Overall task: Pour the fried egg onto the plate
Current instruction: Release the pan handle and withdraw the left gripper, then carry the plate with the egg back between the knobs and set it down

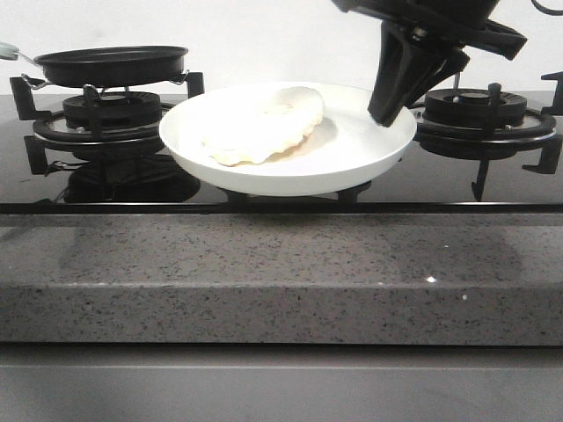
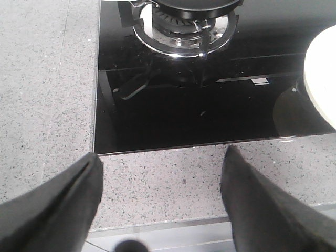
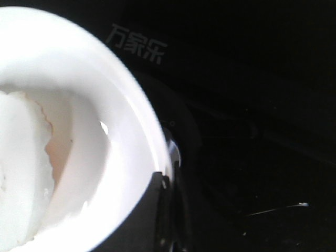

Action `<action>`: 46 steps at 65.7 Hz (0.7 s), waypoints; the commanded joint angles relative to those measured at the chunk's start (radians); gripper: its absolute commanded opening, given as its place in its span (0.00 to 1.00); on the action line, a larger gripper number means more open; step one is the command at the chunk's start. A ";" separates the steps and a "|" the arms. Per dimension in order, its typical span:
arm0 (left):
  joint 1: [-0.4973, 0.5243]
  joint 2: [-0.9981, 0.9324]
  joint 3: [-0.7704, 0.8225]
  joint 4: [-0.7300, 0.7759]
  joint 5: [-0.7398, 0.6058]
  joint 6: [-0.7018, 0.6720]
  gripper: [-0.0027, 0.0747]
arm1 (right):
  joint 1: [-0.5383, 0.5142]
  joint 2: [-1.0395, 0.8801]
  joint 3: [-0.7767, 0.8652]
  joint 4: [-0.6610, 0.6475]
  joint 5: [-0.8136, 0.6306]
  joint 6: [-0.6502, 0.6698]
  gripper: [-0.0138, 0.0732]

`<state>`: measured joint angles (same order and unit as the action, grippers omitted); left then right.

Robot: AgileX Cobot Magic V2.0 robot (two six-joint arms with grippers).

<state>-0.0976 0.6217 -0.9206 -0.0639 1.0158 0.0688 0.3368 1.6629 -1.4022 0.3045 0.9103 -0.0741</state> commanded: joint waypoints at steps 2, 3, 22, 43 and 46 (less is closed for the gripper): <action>-0.008 0.002 -0.023 -0.002 -0.070 -0.009 0.64 | -0.001 -0.051 -0.030 0.006 -0.026 -0.005 0.08; -0.008 0.002 -0.023 -0.002 -0.070 -0.009 0.64 | -0.001 -0.051 -0.030 0.006 -0.026 -0.005 0.08; -0.008 0.002 -0.023 -0.002 -0.072 -0.009 0.63 | -0.001 -0.052 -0.052 0.006 0.002 -0.005 0.08; -0.008 0.002 -0.023 -0.002 -0.074 -0.009 0.63 | -0.052 0.048 -0.329 0.006 0.137 0.065 0.08; -0.008 0.002 -0.023 -0.002 -0.074 -0.009 0.63 | -0.063 0.076 -0.385 0.006 0.158 0.082 0.08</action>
<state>-0.0976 0.6217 -0.9206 -0.0639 1.0136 0.0672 0.2971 1.7427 -1.6797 0.2913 1.0690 -0.0218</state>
